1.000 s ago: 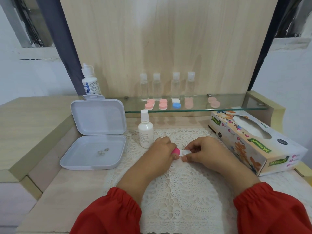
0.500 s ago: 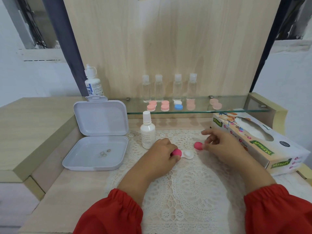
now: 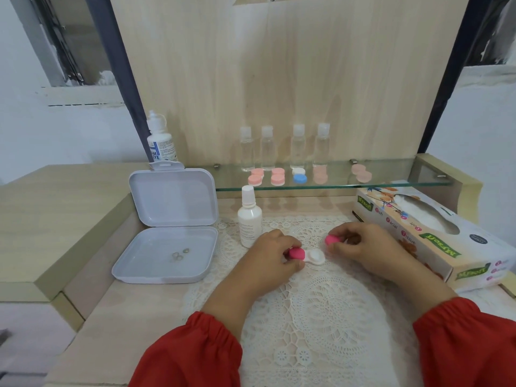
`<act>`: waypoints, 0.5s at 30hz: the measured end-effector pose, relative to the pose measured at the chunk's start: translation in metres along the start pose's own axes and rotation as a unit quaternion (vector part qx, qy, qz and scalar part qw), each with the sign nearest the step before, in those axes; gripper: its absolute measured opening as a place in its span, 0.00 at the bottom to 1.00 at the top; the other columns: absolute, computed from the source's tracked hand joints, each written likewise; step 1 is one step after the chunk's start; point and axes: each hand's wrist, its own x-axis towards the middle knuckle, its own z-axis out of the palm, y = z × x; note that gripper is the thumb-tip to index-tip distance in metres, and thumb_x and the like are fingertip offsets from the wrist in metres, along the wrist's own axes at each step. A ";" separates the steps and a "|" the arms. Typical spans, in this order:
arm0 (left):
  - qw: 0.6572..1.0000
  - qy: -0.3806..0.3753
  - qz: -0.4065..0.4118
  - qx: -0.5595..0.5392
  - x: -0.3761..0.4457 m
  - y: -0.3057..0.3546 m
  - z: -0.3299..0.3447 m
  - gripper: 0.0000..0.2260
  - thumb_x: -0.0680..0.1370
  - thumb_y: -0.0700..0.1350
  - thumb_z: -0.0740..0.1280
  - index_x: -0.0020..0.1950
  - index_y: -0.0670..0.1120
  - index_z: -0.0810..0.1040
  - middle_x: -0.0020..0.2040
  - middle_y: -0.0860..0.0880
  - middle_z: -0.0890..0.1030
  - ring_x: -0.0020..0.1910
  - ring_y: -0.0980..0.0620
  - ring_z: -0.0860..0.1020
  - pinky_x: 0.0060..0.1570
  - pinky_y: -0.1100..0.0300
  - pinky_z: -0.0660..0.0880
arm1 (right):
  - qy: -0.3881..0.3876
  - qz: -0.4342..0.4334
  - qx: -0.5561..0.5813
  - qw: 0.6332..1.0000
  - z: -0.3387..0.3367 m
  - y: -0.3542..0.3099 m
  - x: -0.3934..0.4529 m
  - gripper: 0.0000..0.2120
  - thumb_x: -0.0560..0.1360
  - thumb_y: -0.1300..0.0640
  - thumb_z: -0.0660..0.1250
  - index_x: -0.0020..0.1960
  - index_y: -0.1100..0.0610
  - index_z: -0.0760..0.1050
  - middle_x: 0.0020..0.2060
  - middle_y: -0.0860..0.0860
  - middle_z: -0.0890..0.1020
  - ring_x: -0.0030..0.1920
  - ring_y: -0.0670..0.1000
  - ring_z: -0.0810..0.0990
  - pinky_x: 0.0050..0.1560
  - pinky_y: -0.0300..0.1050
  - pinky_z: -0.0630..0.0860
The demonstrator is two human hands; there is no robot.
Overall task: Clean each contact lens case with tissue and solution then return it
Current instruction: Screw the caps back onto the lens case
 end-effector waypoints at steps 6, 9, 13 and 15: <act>1.000 0.007 -0.004 -0.020 0.002 -0.003 0.000 0.12 0.74 0.47 0.71 0.58 0.51 0.80 0.46 0.56 0.72 0.46 0.59 0.72 0.49 0.68 0.68 | -0.067 -0.095 0.056 0.992 0.007 -0.001 -0.004 0.11 0.70 0.56 0.76 0.51 0.47 0.82 0.44 0.47 0.80 0.39 0.38 0.76 0.42 0.31 0.73; 1.000 0.007 0.000 -0.026 0.003 -0.004 -0.001 0.13 0.74 0.46 0.71 0.58 0.50 0.80 0.45 0.57 0.71 0.44 0.59 0.71 0.46 0.71 0.66 | -0.075 -0.127 0.034 0.988 0.012 -0.004 -0.003 0.13 0.69 0.58 0.76 0.52 0.48 0.82 0.45 0.49 0.80 0.40 0.40 0.76 0.42 0.31 0.72; 1.000 0.003 0.001 -0.024 0.003 -0.003 0.000 0.12 0.74 0.46 0.71 0.58 0.50 0.80 0.45 0.57 0.70 0.44 0.60 0.71 0.47 0.70 0.66 | -0.095 -0.145 0.015 0.985 0.012 -0.006 -0.004 0.15 0.69 0.60 0.76 0.54 0.50 0.82 0.48 0.49 0.79 0.39 0.37 0.75 0.41 0.29 0.70; 1.000 0.002 -0.001 -0.027 0.003 -0.003 0.000 0.12 0.74 0.46 0.71 0.58 0.50 0.80 0.45 0.56 0.71 0.44 0.60 0.71 0.47 0.69 0.66 | -0.101 -0.150 0.016 0.983 0.013 -0.005 -0.004 0.15 0.70 0.60 0.76 0.55 0.49 0.82 0.48 0.48 0.78 0.40 0.38 0.75 0.42 0.29 0.70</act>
